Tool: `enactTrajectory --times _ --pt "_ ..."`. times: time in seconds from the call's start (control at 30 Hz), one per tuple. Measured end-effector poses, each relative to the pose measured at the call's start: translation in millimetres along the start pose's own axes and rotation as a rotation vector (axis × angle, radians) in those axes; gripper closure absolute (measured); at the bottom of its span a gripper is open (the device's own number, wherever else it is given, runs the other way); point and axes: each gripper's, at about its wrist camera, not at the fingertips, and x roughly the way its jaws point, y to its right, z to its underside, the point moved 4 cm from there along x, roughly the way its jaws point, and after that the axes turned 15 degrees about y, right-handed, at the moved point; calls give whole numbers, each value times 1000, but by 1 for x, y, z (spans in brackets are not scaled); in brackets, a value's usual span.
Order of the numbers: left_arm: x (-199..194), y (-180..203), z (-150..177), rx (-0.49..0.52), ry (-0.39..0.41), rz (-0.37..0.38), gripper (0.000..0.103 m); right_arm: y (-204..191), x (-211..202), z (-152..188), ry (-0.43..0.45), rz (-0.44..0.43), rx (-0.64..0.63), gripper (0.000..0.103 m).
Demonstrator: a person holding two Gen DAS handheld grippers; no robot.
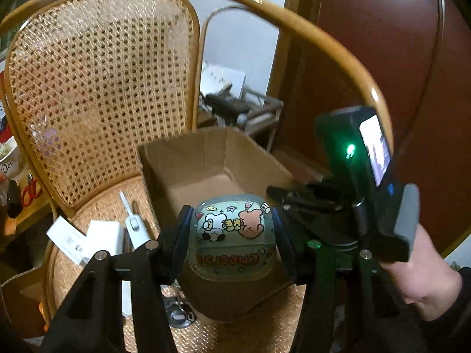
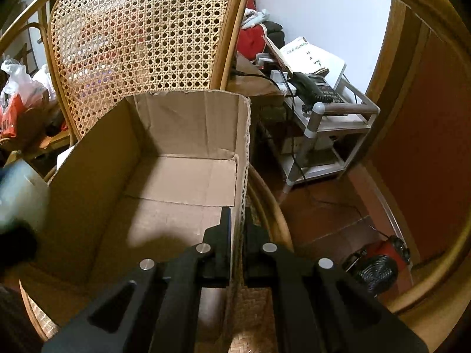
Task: Organize rigid objects
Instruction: 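Carry the tin into the cardboard box and open the left gripper, then return the left tool to the items and grasp the white charger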
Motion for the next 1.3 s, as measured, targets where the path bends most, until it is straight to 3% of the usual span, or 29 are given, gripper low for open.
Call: enactTrajectory --times 0.4,0.87,1.13,1.3 --pt "25 19 27 35 -86 12 51 -1 3 2 -23 -2 10 96" --pt "13 17 24 88 -38 -22 34 -1 2 3 -16 -9 13 96" --pt "-3 3 13 49 15 -14 27 -1 2 3 -2 15 12 96" --pt "-23 -18 4 33 57 -71 20 -1 2 2 -6 13 15 96"
